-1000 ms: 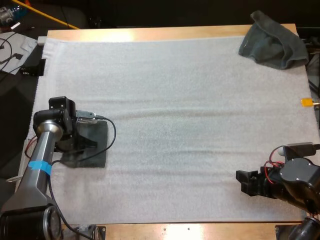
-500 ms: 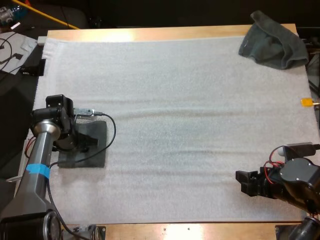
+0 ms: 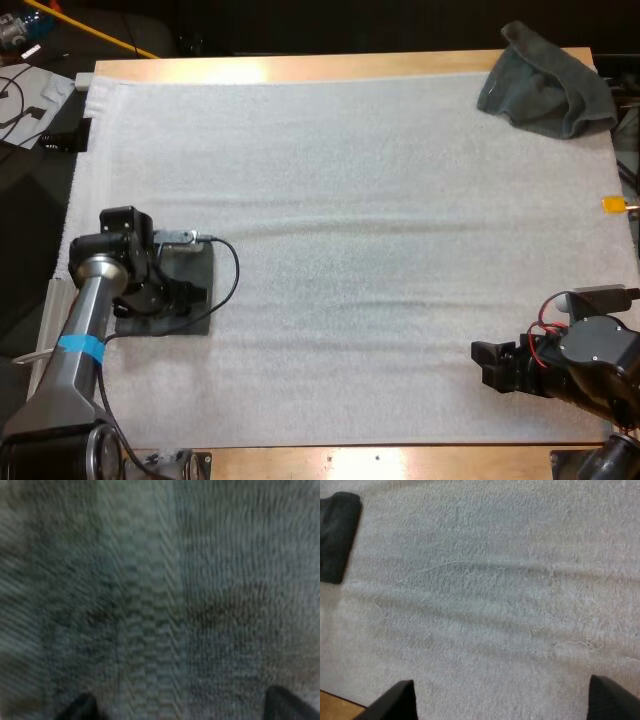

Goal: Pick towel from pile, fold and stack

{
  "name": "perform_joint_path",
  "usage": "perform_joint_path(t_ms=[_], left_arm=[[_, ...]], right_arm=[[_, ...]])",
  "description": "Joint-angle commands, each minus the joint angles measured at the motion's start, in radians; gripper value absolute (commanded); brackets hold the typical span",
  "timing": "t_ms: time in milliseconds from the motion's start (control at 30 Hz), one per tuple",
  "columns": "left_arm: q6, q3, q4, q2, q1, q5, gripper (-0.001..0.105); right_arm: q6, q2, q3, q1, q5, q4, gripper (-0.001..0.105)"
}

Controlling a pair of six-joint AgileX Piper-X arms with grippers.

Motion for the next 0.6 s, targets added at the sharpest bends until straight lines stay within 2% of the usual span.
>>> perform_joint_path(t_ms=[0,100,167,267,567], left_arm=[[-0.018,0.041,-0.038,0.018,0.006,0.005,0.063],[-0.016,0.035,-0.027,0.023,0.002,0.024,0.063],[-0.021,0.029,-0.021,0.04,0.003,0.074,0.063],[-0.025,0.002,-0.005,0.042,0.001,0.105,0.063],[-0.026,-0.159,0.046,-0.098,0.007,0.142,0.063]], right_arm=[[0.005,-0.003,-0.007,0.002,-0.009,0.001,0.067],[0.004,-0.003,-0.005,0.0,-0.004,0.0,0.066],[0.008,-0.004,-0.006,0.0,-0.007,0.003,0.066],[0.013,-0.004,-0.007,-0.001,-0.007,0.004,0.066],[0.016,-0.002,-0.006,0.002,-0.01,-0.001,0.066]])
